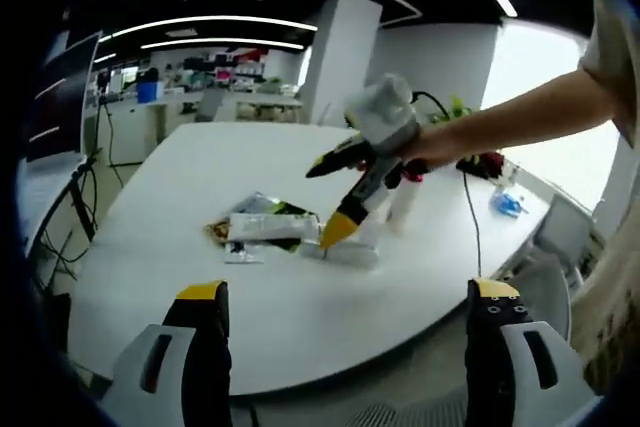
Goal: Arrange the skincare products in the storage area until every visible bottle or jar stands upright without overlapping.
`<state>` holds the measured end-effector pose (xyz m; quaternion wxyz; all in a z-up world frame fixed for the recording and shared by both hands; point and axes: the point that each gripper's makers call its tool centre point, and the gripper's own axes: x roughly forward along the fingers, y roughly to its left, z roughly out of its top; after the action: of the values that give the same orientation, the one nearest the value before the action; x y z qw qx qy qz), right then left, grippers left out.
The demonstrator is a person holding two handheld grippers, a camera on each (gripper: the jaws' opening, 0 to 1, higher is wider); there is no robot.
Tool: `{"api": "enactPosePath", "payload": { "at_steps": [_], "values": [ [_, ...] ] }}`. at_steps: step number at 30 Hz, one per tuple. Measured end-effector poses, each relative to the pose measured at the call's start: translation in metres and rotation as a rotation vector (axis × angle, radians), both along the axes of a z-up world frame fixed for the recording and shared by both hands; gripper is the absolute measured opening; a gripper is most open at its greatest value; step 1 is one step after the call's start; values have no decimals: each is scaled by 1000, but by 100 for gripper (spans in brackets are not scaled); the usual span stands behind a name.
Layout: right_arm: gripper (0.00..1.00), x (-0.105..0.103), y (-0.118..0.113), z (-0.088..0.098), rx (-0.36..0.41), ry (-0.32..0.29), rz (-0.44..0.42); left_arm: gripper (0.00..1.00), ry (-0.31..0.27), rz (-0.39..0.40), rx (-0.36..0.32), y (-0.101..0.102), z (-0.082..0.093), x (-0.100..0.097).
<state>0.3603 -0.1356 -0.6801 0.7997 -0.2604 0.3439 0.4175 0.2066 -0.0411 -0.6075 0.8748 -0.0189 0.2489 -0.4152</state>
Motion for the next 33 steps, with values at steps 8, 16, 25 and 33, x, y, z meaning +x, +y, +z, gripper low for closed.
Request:
{"api": "enactPosePath", "payload": {
  "at_steps": [8, 16, 25, 33],
  "values": [
    [78, 19, 6, -22, -89, -31, 38, 97, 1, -20, 3, -2, -1, -4],
    [65, 34, 12, -50, -137, 9, 31, 97, 12, -20, -15, -1, 0, -4],
    [52, 37, 21, -60, -132, 51, 0, 97, 11, -40, -10, -3, 0, -6],
    [39, 42, 21, -59, -99, 70, -56, 97, 9, -30, -22, -2, 2, -5]
  ]
}}
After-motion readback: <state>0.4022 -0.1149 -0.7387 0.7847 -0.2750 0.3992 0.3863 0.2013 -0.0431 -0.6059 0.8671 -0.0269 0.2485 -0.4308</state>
